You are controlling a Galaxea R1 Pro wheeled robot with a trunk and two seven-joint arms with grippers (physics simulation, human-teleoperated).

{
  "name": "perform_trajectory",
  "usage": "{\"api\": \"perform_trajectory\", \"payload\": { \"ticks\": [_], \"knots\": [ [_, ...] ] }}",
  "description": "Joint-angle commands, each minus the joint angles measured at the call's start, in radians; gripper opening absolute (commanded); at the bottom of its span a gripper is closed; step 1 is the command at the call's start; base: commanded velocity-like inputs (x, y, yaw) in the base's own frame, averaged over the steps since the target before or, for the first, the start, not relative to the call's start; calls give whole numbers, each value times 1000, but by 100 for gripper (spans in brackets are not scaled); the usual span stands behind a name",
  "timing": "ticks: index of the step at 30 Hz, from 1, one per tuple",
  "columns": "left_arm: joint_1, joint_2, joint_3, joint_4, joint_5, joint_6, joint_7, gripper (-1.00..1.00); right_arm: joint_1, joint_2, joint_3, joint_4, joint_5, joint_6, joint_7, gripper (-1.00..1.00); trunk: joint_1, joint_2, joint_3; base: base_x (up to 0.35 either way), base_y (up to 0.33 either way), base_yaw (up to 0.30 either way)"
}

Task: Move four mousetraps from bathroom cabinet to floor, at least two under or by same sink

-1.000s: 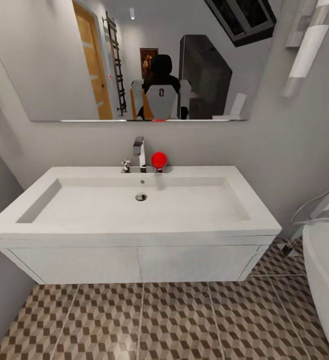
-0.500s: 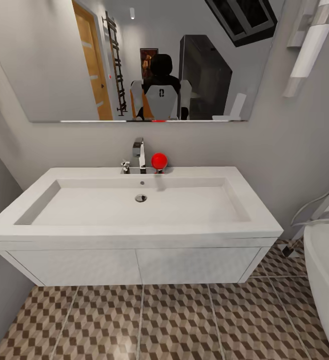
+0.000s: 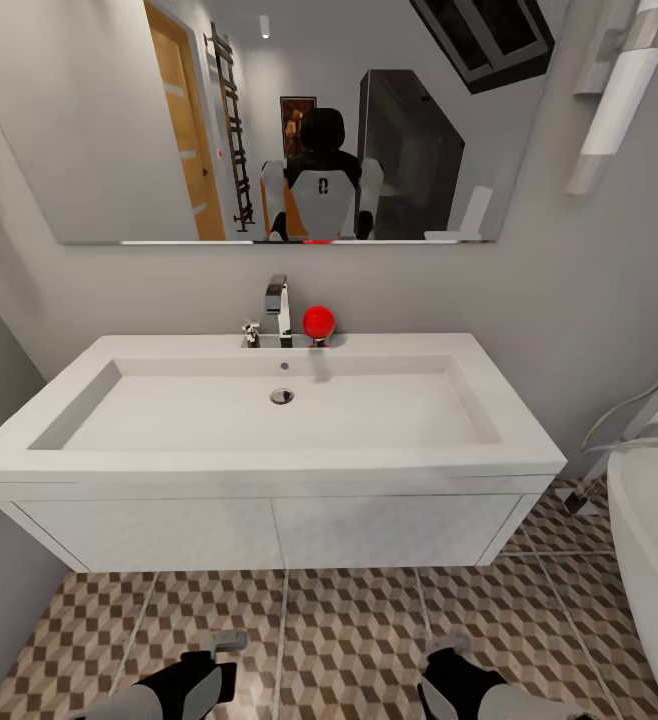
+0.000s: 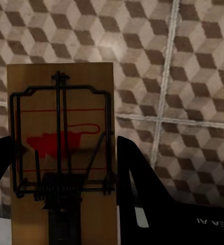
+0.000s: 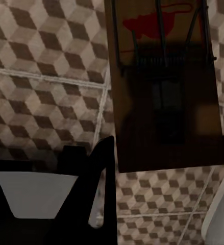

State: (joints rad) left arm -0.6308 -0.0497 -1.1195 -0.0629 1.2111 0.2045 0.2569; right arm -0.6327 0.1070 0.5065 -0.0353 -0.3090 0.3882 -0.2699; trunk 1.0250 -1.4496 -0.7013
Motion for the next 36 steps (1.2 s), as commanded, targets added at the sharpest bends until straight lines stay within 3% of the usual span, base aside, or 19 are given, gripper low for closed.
{"api": "perform_trajectory", "payload": {
  "ticks": [1,6,7,8,12,19,32,36],
  "knots": [
    [-1,0,-8,-2,3,5,6,-100,-1,-1,9,-2,-11,1,-4,-100,0,0,-1,0,0,0],
    [-1,-3,-8,-2,3,4,6,-100,-2,-3,11,-1,-9,-64,7,-100,0,0,-1,0,0,0],
    [-1,-3,-9,-3,4,1,2,-100,-2,-3,12,-2,-9,-103,69,-100,0,0,-1,0,0,0],
    [-1,-3,-9,-4,4,1,1,-100,-2,-3,13,-3,-9,-114,89,-100,0,0,-1,0,0,0],
    [-1,-3,-8,-4,4,-2,-2,-100,-2,-2,16,-3,-9,-134,124,-100,0,0,-1,0,0,30],
    [-1,-3,-9,-5,2,-9,-3,-100,-2,-3,16,-3,-9,-140,127,-100,0,0,-1,0,0,199],
    [-1,3,-9,-5,3,-16,-2,-100,-2,-1,15,-3,-9,-141,130,-100,0,0,-1,0,0,14],
    [-1,5,-9,-5,4,-16,-2,-100,-2,-1,15,-3,-9,-142,130,-100,15,-28,-14,0,0,0]
  ]
}}
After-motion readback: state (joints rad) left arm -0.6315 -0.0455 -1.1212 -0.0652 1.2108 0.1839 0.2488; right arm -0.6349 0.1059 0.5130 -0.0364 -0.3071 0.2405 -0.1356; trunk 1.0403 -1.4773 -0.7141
